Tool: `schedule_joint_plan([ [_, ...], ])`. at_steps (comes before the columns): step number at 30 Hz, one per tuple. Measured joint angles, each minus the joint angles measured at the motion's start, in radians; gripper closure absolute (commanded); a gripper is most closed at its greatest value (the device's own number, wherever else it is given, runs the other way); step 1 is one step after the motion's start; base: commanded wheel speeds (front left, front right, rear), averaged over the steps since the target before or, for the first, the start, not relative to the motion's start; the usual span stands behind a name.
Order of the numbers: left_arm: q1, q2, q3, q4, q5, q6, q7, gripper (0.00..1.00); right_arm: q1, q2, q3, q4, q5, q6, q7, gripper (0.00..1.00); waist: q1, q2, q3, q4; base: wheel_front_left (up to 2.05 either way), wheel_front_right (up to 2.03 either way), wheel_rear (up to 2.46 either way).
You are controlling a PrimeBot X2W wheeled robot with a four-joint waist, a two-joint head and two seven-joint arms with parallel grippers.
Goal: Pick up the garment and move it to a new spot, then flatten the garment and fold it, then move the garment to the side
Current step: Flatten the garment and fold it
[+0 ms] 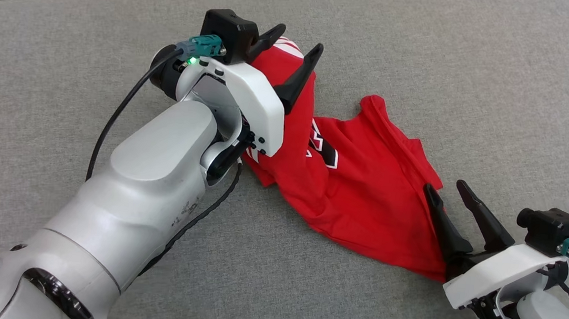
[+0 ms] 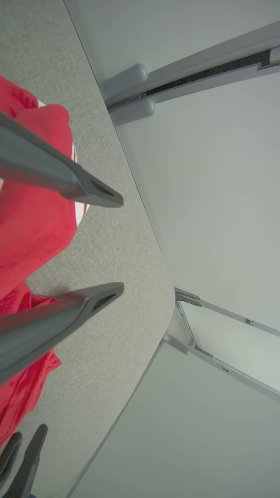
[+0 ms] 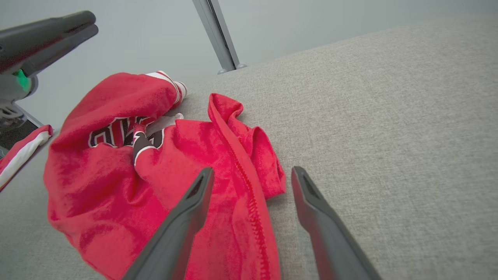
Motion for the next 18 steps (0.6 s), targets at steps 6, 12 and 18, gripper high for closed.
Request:
schedule_joint_plan([
  [6,-0.007,0.0,-0.026,0.039,-0.042,0.014,-0.078,0.0,0.001,-0.002,0.015,0.014,0.009,0.0,-0.01,0.0,0.0,0.0,-0.047,0.032,0.0,0.0,0.0],
  [12,0.048,0.0,-0.046,0.121,-0.069,0.006,-0.071,0.0,0.022,0.001,0.021,0.027,0.012,0.0,-0.013,0.0,0.0,0.0,-0.104,0.059,0.0,0.0,0.0],
  [18,0.11,0.016,-0.069,0.177,-0.091,-0.014,-0.032,0.0,0.033,0.003,0.019,0.027,0.012,0.0,-0.019,0.0,0.0,0.0,-0.139,0.059,0.0,0.0,0.0],
])
